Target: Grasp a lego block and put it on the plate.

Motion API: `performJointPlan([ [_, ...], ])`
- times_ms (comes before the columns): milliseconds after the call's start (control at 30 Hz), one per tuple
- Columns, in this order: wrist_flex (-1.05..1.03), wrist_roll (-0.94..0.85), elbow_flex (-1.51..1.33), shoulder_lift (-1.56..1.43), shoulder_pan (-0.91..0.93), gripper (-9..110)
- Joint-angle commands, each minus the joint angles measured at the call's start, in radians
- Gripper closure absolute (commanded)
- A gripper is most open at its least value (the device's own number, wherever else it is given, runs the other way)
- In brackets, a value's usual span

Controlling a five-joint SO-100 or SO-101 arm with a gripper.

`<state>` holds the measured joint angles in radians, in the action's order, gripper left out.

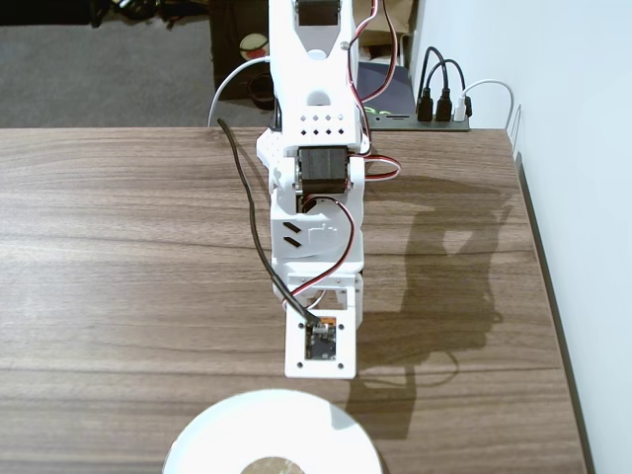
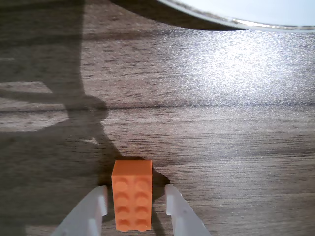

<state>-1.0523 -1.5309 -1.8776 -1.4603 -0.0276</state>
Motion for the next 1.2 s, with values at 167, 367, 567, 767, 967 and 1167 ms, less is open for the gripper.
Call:
performJointPlan([
  [167, 0.015, 0.005, 0.000, -0.003, -0.006, 94],
  [367, 0.015, 0.006, -0.002, -0.008, -0.006, 95],
  [567, 0.002, 0.012, 0.002, -0.043, -0.006, 95],
  [767, -0.054, 0.029, 0.080, -0.150, 0.015, 95],
  [967, -0.044, 0.046, 0.176, -0.215, 0.051, 95],
  [1167, -0.002, 0.074, 0.302, -0.176, 0.087, 95],
])
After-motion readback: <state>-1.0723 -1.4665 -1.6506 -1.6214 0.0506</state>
